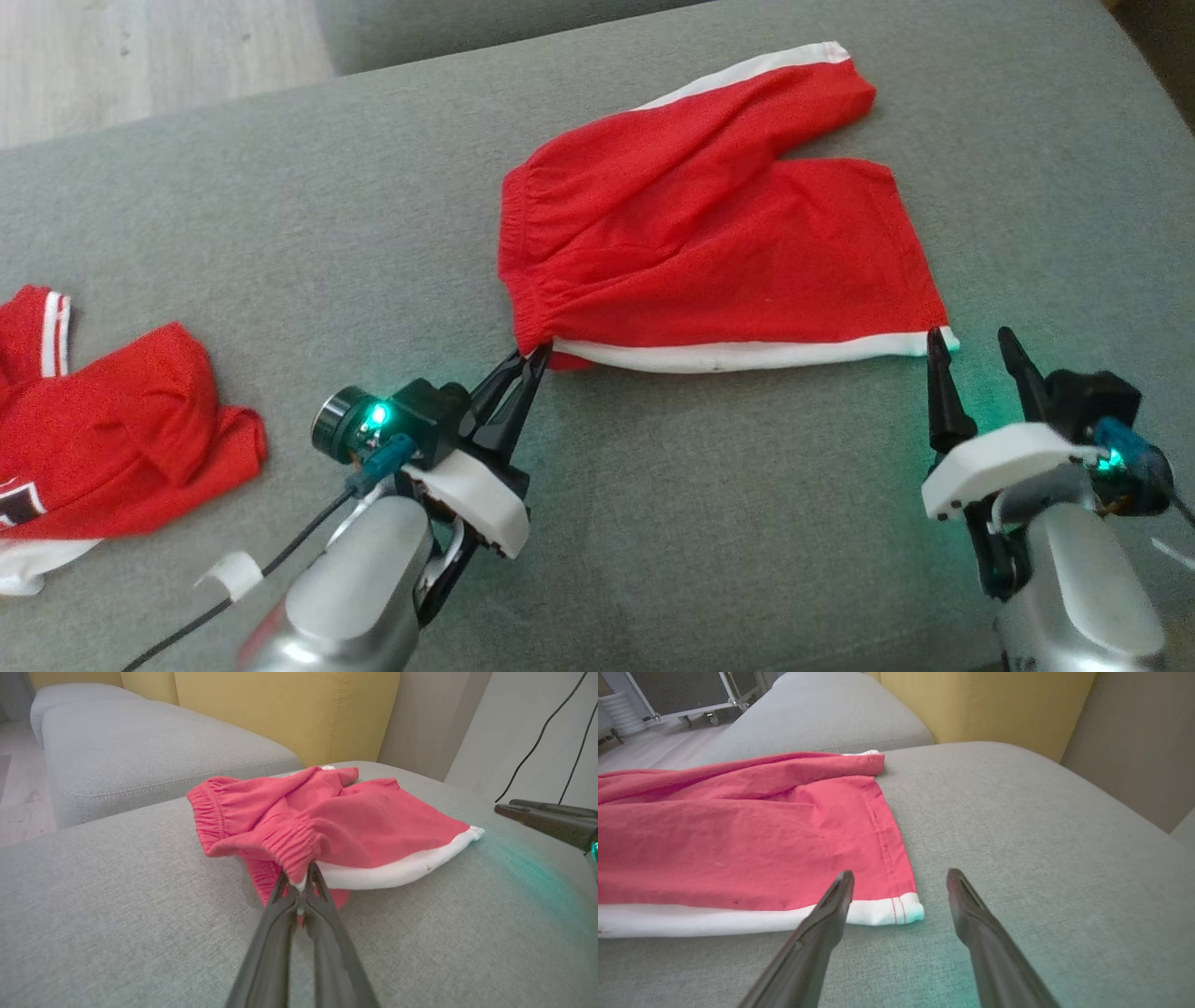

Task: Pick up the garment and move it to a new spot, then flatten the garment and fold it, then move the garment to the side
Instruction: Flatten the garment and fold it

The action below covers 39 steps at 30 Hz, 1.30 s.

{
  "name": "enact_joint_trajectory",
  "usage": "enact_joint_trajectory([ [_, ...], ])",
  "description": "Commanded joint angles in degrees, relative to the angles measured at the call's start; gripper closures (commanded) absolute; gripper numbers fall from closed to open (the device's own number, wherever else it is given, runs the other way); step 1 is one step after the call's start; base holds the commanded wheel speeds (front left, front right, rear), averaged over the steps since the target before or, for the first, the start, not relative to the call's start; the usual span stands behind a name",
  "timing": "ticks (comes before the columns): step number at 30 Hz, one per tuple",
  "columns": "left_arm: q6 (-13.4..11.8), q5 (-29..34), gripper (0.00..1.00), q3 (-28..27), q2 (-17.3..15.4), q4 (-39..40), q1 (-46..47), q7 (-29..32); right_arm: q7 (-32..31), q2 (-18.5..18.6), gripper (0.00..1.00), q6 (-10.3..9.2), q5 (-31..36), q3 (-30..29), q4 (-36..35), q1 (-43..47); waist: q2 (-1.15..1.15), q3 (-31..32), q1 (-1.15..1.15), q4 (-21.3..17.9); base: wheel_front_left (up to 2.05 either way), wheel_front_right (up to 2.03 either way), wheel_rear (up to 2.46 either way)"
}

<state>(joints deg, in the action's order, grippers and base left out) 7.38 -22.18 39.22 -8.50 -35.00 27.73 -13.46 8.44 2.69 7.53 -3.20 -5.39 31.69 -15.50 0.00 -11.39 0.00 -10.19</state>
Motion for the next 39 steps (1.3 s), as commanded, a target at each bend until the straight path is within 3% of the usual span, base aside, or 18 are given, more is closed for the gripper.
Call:
enact_joint_trajectory([
  [1, -0.51, 0.42, 1.0, -1.21, -1.08, 1.94, 1.01, -0.73, -0.54, 0.19, 0.0, -0.04, -0.87, 0.88, -0.2, -2.8, 0.0, -0.04, 0.0, 0.51, 0.0, 0.0, 0.0],
  [11, -1.13, 1.03, 1.0, -0.07, -0.81, 4.35, 1.09, -0.94, -0.84, 0.19, 0.0, -0.04, -0.73, -0.85, 13.75, -8.72, 0.0, -0.5, 0.0, 1.96, 0.0, 0.0, 0.0],
  [21, -1.39, 0.75, 1.0, 0.57, -1.38, 4.99, 1.05, -0.31, 3.1, 0.19, 0.02, -0.04, 3.26, -1.49, 21.3, -12.67, 0.0, -0.66, 0.0, 1.98, 0.0, 0.0, 0.0],
  [23, -1.46, 0.65, 1.0, 0.69, -1.55, 4.9, 0.94, -0.03, 3.58, 0.19, 0.74, -0.04, 4.23, -1.38, 22.18, -13.16, 0.0, -0.51, 0.0, 1.92, 0.0, 0.0, 0.0],
  [24, -1.52, 0.59, 1.0, 0.75, -1.65, 4.83, 0.86, 0.16, 3.92, 0.19, 1.0, -0.04, 4.79, -1.45, 22.34, -13.39, 0.0, -0.44, 0.0, 1.86, 0.0, 0.0, 0.0],
  [31, -2.72, 0.44, 1.0, 0.58, -2.85, 4.04, 0.1, 0.88, 5.73, 0.19, 1.0, -0.04, 4.54, -0.63, 21.2, -13.96, 0.0, 1.53, 0.0, 1.52, 0.0, 0.0, 0.0],
  [39, -3.45, 0.44, 1.0, -0.83, -6.84, 5.54, 1.66, 2.03, 6.47, 0.19, 1.0, -0.04, -6.93, 7.43, 11.98, -15.36, 0.0, 5.98, 0.0, 0.48, 0.0, 0.0, 0.0],
])
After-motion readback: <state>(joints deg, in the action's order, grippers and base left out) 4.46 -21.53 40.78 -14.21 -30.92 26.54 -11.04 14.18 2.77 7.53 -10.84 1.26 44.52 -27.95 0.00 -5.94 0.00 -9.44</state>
